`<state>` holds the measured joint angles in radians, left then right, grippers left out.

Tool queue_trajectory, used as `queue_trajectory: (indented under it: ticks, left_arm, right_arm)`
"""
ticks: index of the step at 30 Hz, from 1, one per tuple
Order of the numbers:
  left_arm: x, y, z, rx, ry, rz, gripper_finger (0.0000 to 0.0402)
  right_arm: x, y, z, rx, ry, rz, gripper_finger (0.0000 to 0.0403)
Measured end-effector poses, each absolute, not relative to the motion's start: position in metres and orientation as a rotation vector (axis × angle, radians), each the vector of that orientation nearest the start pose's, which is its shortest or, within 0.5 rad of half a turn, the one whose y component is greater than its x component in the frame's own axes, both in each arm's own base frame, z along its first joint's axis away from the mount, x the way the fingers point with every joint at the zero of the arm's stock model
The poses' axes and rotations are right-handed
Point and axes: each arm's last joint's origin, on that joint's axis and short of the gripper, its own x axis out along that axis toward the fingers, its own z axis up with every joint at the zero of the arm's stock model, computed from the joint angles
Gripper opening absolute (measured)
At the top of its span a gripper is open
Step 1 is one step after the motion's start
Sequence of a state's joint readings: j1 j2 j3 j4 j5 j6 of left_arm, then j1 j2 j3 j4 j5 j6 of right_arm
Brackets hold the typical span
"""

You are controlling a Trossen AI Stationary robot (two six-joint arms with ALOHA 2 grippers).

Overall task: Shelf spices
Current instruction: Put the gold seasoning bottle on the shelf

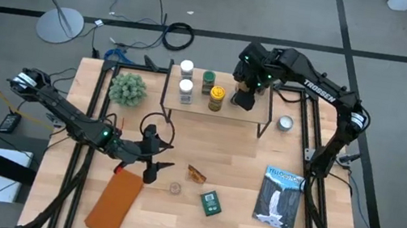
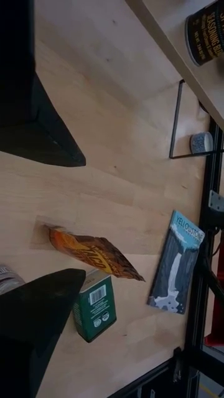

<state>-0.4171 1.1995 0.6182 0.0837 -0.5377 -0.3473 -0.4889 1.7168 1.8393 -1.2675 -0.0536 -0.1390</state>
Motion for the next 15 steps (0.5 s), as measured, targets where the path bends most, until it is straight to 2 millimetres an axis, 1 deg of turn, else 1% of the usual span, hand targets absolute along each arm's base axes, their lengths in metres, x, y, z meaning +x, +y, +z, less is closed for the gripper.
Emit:
queue_trajectory:
  ticks: [4,15]
  left_arm:
    - [0.2284,-0.0850,0.2210,-0.112,0.414,0.192,0.0287]
    - [0.2284,-0.0850,0.2209,-0.111,0.415,0.192,0.0287]
  right_arm:
    - [0.2960,-0.1557,0.3665,0.197,1.125,-0.317,0.0306]
    - [0.2964,-0.1561,0.3668,0.183,1.122,-0.320,0.0307]
